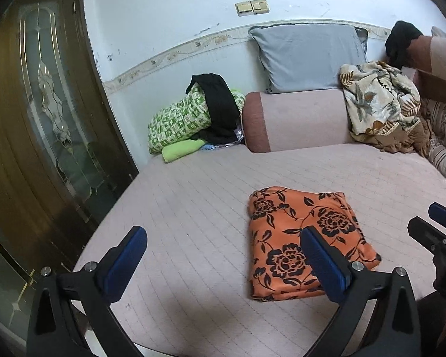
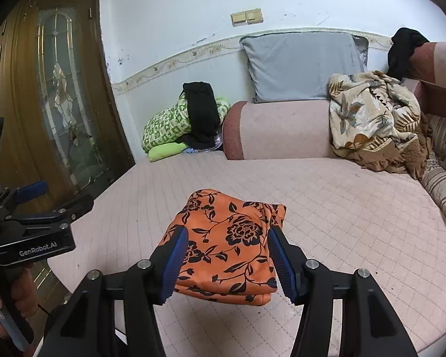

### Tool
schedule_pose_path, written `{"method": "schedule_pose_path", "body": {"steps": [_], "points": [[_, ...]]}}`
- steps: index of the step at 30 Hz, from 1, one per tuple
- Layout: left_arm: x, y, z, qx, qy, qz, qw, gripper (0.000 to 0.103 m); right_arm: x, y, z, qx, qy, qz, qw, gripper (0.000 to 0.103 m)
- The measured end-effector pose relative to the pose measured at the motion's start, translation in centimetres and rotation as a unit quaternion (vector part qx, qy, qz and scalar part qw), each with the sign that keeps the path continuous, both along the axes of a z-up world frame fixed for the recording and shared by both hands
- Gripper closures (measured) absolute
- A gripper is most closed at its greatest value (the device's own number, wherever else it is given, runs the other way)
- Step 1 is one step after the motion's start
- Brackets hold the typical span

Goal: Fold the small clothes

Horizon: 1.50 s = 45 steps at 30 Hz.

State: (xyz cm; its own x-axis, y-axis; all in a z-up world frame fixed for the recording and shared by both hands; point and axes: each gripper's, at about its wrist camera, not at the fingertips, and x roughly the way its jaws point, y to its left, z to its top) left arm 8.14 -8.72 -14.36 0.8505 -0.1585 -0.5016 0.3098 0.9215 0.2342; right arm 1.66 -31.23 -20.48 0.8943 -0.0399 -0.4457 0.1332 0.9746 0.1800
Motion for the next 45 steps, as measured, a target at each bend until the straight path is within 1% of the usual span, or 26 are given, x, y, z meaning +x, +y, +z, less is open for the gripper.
{"method": "schedule_pose_path", "body": {"steps": [5, 7, 10, 15, 23, 26, 31, 37, 45], "points": [[-0.1, 0.5, 0.6, -0.004, -0.007, 0.013, 0.9999, 0.001, -0.5, -0.1, 0.7, 0.012, -0.004, -0.01, 1.0, 0.043], [-0.1, 0.9, 0.9, -0.01, -0.008, 0.019, 0.9997, 0.001, -0.7, 0.0, 1.0, 0.015, -0.006, -0.012, 1.0, 0.041], [0.1, 1.5, 1.2, -0.018, -0.007, 0.025, 0.9995, 0.001, -1.0, 0.3, 1.6, 0.018, -0.014, -0.011, 1.0, 0.04], [0.3, 2.4, 1.4, -0.022, -0.011, 0.037, 0.999, 0.0, -1.3, 1.1, 2.3, 0.007, -0.019, -0.013, 1.0, 0.039], [-0.1, 4.1, 2.2, -0.033, -0.018, 0.047, 0.9982, 0.001, -1.6, 2.8, 3.2, -0.004, -0.015, -0.016, 1.0, 0.039], [-0.6, 4.7, 2.8, -0.036, -0.026, 0.05, 0.9977, 0.0, -2.1, 3.3, 3.8, -0.006, -0.021, -0.016, 1.0, 0.035], [-1.5, 5.5, 3.8, -0.042, -0.04, 0.053, 0.9969, 0.0, -3.0, 4.3, 4.7, -0.022, -0.033, -0.015, 0.999, 0.032], [-2.7, 6.2, 5.3, -0.05, -0.054, 0.056, 0.9958, 0.0, -4.1, 5.2, 5.8, -0.033, -0.044, -0.011, 0.998, 0.032], [-4.7, 7.1, 7.8, -0.063, -0.079, 0.059, 0.9931, 0.0, -6.1, 5.7, 8.6, -0.038, -0.075, -0.014, 0.996, 0.032]]}}
